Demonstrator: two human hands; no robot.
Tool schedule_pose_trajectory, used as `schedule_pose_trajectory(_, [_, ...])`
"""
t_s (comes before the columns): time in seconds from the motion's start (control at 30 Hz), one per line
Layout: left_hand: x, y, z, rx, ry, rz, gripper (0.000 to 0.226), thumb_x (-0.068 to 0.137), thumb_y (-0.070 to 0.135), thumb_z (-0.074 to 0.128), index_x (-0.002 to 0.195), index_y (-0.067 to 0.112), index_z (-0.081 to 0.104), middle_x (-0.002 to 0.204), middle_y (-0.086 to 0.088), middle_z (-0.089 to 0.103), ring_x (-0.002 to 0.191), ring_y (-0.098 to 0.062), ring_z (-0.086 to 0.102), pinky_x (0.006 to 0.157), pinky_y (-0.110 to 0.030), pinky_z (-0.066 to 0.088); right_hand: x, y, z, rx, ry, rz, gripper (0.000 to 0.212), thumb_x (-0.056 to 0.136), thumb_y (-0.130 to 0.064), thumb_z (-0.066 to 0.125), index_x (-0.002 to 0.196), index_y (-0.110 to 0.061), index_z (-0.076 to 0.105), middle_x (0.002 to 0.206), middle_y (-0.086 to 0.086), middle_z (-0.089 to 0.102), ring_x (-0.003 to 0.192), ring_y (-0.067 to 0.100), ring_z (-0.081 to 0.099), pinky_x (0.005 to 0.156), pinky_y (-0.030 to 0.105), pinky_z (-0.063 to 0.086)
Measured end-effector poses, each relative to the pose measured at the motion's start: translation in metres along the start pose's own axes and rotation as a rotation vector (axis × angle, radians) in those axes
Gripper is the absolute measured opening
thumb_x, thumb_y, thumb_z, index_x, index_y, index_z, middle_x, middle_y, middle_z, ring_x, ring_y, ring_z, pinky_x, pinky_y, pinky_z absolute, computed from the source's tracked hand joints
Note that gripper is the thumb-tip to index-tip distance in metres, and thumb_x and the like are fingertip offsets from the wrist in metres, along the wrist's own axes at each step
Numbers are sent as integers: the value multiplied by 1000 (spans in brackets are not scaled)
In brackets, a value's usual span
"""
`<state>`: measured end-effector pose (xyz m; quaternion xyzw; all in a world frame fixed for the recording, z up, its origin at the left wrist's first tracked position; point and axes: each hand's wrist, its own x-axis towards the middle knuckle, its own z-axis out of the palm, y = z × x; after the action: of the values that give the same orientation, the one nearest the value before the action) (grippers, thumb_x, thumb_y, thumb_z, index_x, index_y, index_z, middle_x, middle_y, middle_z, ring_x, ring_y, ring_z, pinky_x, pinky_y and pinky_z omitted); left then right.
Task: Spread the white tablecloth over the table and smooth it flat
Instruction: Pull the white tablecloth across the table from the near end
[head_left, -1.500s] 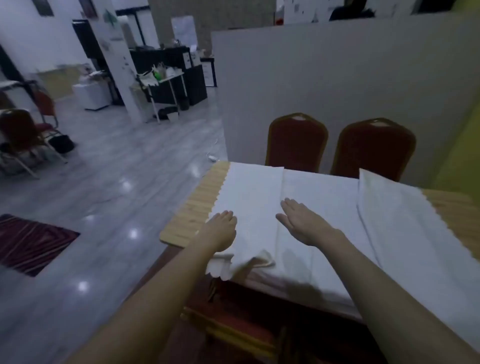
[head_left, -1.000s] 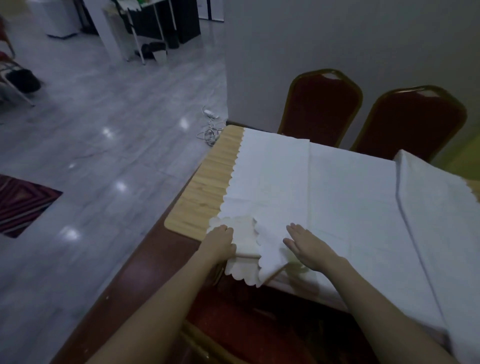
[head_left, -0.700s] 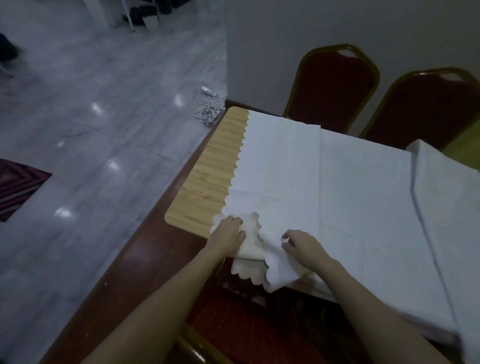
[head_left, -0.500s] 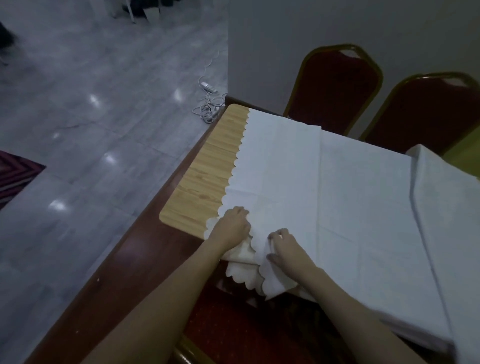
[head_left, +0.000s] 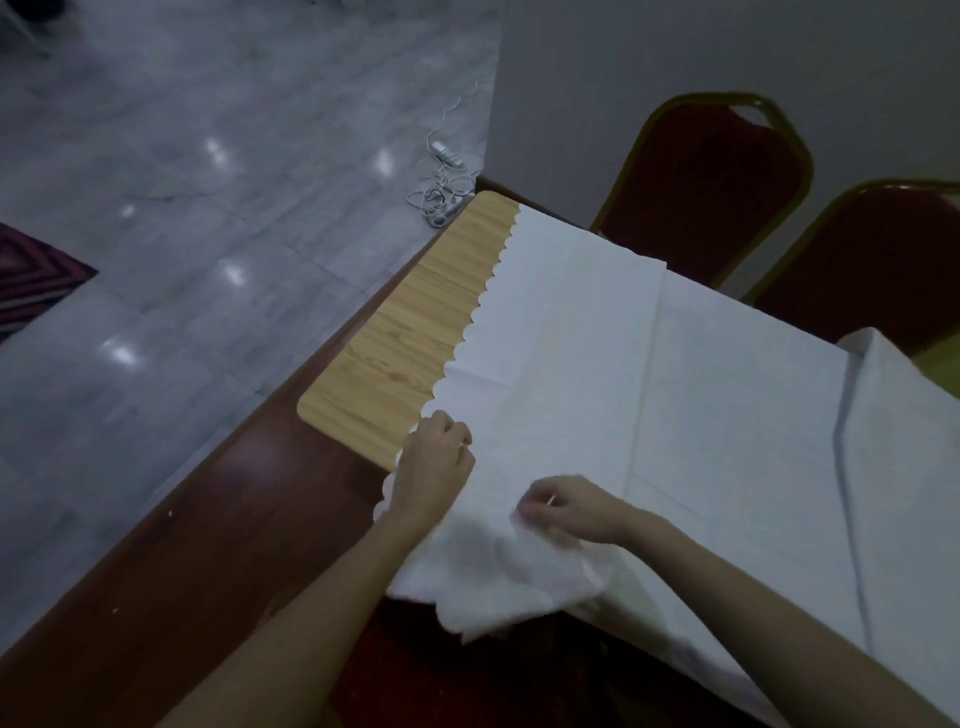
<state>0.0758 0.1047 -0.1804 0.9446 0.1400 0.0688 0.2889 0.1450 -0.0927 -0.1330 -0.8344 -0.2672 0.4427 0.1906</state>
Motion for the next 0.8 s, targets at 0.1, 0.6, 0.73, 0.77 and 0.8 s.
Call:
schedule_pose_trajectory(0.1, [4,10,23,146,-80,-212,43,83,29,59,121,11,52,135,-14,45,122,-31,44,102,-40,35,18,34,-16,-255,417,27,39,92,-31,56,126,-11,54,129,11,52,115,27,53,97,36,42])
schedule_pose_trajectory(0.6, [-33,-1,11,-141,82,-623,45,76,36,75,111,15,54,109,-3,48,95,-19,50,77,-24,40,75,74,-61,-163,579,494,62,87,-46,59,125,-3,34,126,23,41,115,41,45,93,50,41])
schedule_pose_trajectory(0.73, [-24,-17,-10,-284,-40,-597,11,86,22,59,82,13,55,78,-1,58,75,-22,55,58,-29,34,75,80,-70,-8,580,522,92,77,-63,62,133,0,25,131,25,39,118,45,46,94,48,41])
schedule_pose_trajectory(0.77, [-21,-22,-16,-265,-76,-555,13,88,21,56,80,11,56,76,-4,59,73,-23,53,57,-30,31,76,80,-72,-15,583,537,95,75,-68,59,133,0,25,131,26,41,118,44,47,94,47,41])
schedule_pose_trajectory(0.8, [-17,-26,-23,-257,-96,-524,16,89,22,55,77,11,55,75,-4,58,71,-21,51,58,-31,30,77,78,-74,-27,585,551,97,74,-69,59,134,0,25,131,26,43,118,44,48,93,46,42])
